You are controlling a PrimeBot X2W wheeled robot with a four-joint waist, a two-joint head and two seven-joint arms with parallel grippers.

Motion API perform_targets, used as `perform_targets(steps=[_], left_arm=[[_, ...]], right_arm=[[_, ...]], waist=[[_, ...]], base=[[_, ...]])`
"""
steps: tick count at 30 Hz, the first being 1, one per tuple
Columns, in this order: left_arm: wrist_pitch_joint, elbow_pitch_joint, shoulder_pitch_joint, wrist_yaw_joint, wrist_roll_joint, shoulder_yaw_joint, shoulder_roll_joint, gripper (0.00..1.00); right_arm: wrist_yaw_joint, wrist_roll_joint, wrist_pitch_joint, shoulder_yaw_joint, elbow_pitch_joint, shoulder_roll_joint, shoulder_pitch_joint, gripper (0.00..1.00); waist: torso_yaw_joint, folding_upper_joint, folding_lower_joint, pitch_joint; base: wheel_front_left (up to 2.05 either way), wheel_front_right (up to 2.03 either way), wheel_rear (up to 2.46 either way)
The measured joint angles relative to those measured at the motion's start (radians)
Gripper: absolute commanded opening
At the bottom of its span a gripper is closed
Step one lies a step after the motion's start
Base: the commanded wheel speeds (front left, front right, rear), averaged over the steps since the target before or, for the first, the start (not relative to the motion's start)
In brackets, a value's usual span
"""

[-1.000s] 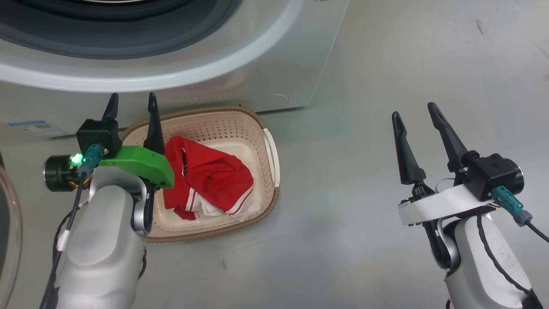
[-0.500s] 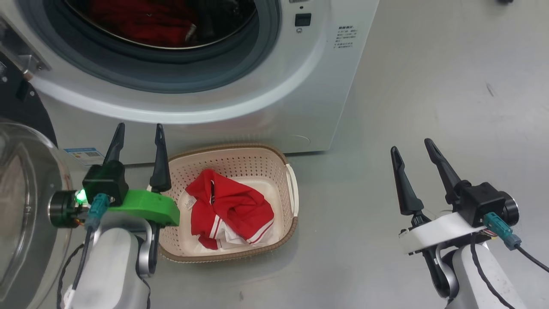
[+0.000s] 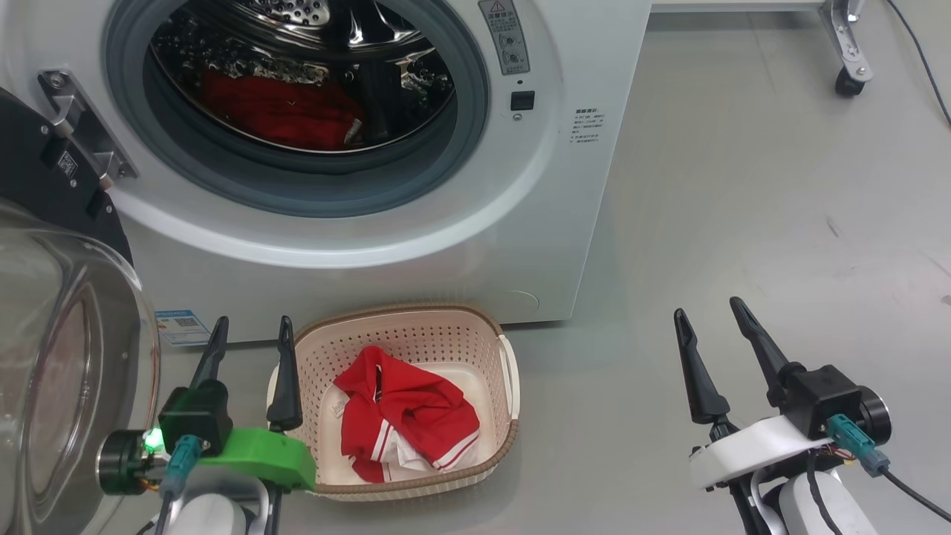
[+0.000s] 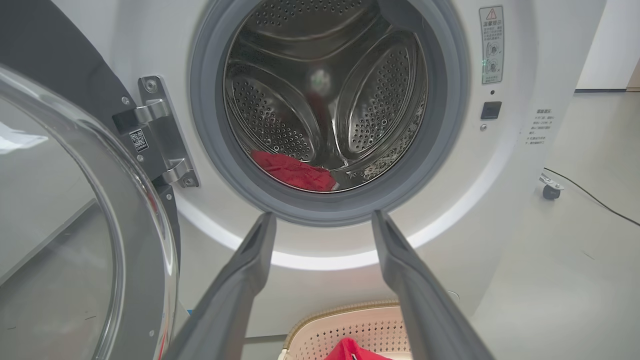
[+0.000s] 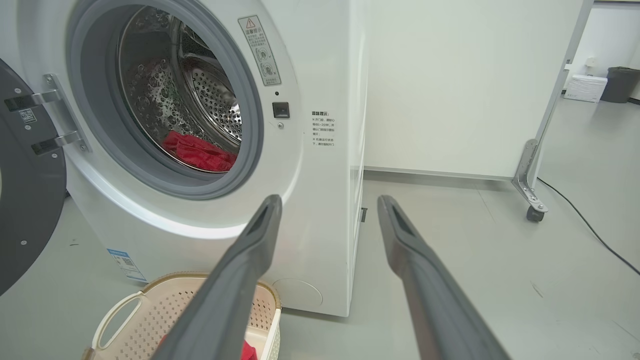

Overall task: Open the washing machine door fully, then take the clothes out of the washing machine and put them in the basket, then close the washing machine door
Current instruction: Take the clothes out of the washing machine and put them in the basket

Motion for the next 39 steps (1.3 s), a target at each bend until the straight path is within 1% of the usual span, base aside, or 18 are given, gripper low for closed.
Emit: perform_targets(steps=[4,5,7,10,24,39], left_arm=[[0.000,-0.016,0.043,0.000,0.001,-0.012,0.002,1.00],[0.000,-0.022,0.054,0.000,0.001,-0.019,0.003,1.00],[0.000,-0.027,0.067,0.000,0.002,-0.027,0.002,1.00],[0.000,-0.038,0.082,0.002,0.002,-0.031,0.003,1.00],[0.000,-0.091,0.137,0.004,0.002,-0.047,0.006,1.00],[0.000,-0.105,0.162,0.013,0.003,-0.047,0.007,1.00]], right_arm=[[-0.001,0.000,0.000,0.004,-0.002,0.001,0.024,1.00],[-0.009,0.001,0.000,0.003,-0.007,0.002,0.028,1.00],[-0.009,0.004,0.000,-0.001,-0.010,0.002,0.032,1.00],[-0.017,0.008,0.000,-0.005,-0.017,0.003,0.045,1.00],[-0.018,0.008,0.000,0.002,-0.032,0.004,0.063,1.00],[-0.018,0.008,0.000,0.012,-0.033,0.008,0.064,1.00]], waist=[[-0.009,0.0000,0.0000,-0.023],[-0.012,0.0000,0.0000,-0.026],[-0.016,0.0000,0.0000,-0.032],[-0.016,0.0000,0.0000,-0.041],[-0.012,0.0000,0.0000,-0.053],[-0.025,0.0000,0.0000,-0.054]], base=[[0.00,0.00,0.00],[0.00,0.00,0.00],[0.00,0.00,0.00],[0.00,0.00,0.00],[0.00,0.00,0.00],[0.00,0.00,0.00]])
